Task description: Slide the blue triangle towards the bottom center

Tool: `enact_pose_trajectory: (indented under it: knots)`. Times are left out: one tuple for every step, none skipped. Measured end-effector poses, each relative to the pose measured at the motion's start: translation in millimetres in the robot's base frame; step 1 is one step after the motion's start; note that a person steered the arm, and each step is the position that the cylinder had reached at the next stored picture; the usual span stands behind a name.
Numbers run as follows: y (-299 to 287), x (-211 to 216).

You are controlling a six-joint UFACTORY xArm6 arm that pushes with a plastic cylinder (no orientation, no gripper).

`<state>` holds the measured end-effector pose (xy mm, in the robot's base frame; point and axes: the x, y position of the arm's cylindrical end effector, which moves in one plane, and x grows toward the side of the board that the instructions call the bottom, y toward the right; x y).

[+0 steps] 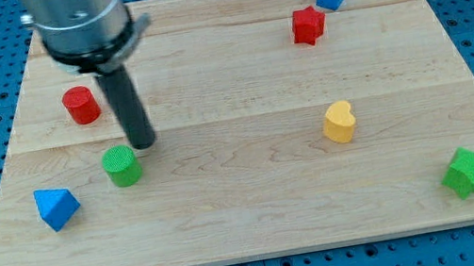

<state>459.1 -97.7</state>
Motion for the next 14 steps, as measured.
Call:
enact_pose_trajectory:
  knots:
    - [11, 18]
    - [-35, 32]
    - [-49, 26]
    - [-68, -1]
    - [-159, 7]
    - [-180, 34]
    - [-122, 52]
    - [-103, 69]
    - [-113, 93]
    - [-126, 107]
    - [-162, 105]
    - [-170, 138]
    - [-156, 149]
    - [-104, 115]
